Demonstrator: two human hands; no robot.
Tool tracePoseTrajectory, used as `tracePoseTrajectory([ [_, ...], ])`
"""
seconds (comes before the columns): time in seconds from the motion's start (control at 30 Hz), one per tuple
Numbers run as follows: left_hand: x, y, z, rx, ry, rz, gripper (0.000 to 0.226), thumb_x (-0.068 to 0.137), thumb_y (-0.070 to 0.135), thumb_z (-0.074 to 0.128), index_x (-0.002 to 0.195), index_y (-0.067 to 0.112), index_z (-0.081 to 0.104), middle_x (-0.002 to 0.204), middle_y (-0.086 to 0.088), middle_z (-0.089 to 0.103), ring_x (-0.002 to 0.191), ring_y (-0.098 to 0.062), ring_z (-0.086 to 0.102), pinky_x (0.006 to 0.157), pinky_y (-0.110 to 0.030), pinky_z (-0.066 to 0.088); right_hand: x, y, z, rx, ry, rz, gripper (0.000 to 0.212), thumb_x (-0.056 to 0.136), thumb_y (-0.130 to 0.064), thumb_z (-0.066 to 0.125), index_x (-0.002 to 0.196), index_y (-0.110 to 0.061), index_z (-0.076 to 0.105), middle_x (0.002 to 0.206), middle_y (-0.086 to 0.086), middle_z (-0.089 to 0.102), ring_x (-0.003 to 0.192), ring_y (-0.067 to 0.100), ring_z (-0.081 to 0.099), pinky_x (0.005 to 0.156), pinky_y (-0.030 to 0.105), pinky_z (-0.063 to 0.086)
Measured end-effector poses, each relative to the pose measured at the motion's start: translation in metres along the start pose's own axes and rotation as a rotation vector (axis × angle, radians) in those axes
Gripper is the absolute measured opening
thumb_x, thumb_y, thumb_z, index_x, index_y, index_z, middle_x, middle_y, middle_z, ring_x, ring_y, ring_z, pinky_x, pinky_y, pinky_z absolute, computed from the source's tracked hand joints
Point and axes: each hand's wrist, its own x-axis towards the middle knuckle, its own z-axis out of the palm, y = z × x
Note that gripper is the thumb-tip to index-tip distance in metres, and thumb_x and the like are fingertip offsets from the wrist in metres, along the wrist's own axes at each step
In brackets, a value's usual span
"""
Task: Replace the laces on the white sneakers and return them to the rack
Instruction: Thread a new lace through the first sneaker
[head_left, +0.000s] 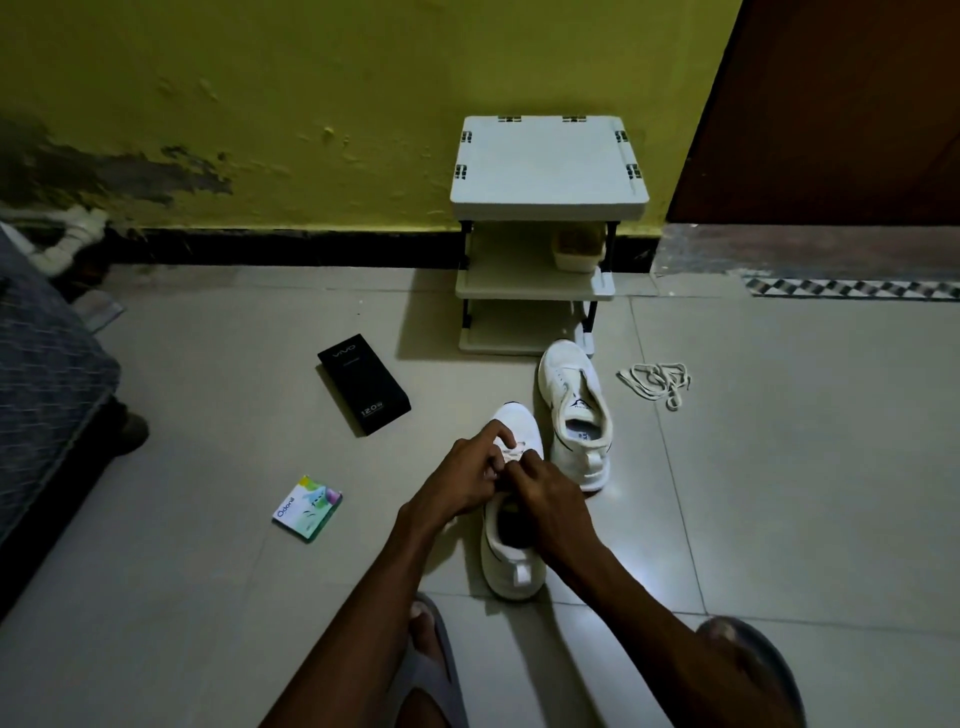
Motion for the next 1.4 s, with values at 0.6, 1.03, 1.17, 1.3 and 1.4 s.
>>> tracePoseTrajectory([
  [0.6,-0.004,0.009,-0.004,-0.268,0.088,-0.250,0.026,0.100,0.015,0.044,0.098,0.017,0.070,0.072,-0.001,0.069,0.061,-0.008,0.060,0.058,-0.012,0.046,0.004,0.000,0.005,0.163,0.007,0.106,0.063,0.053,-0.003,0.078,0.103,-0.016,0.042,0.084,0.009,0.055,0.061,0.028,0.056,0.046,0.030,0.037],
  [1.03,0.004,-0.001,0.003,-0.582,0.009,-0.501,0.009,0.088,0.011,0.070,0.080,0.009,0.073,0.073,-0.010,0.068,0.060,-0.014,0.057,0.061,-0.021,0.050,-0.004,0.007,0.001,0.249,0.088,0.092,0.015,0.072,-0.005,0.068,0.082,-0.010,0.059,0.076,0.006,0.059,0.061,0.024,0.056,0.050,0.030,0.043],
  [1.17,0.006,-0.002,0.006,-0.391,0.210,-0.468,0.005,0.080,0.012,0.077,0.076,0.016,0.076,0.070,0.003,0.070,0.062,-0.006,0.060,0.061,-0.016,0.047,-0.007,0.009,-0.005,0.367,0.076,0.208,0.010,0.084,-0.018,0.056,0.077,-0.014,0.062,0.074,0.001,0.062,0.065,0.016,0.057,0.057,0.036,0.048],
  [1.3,0.004,0.000,0.008,-0.223,0.300,-0.374,0.002,0.080,0.013,0.077,0.081,0.013,0.078,0.079,0.001,0.072,0.071,-0.006,0.063,0.069,-0.016,0.047,-0.006,0.007,-0.015,0.528,-0.014,0.306,0.023,0.093,-0.031,0.057,0.073,-0.019,0.059,0.071,-0.003,0.061,0.064,0.014,0.057,0.057,0.029,0.045],
  [1.4,0.002,-0.002,0.013,-0.160,0.346,-0.354,0.002,0.078,0.016,0.078,0.079,0.014,0.078,0.080,-0.003,0.075,0.073,-0.015,0.068,0.068,-0.018,0.048,-0.006,0.010,-0.025,0.678,-0.152,0.408,0.030,0.095,-0.036,0.061,0.070,-0.021,0.057,0.066,-0.003,0.060,0.064,0.010,0.057,0.057,0.020,0.040],
])
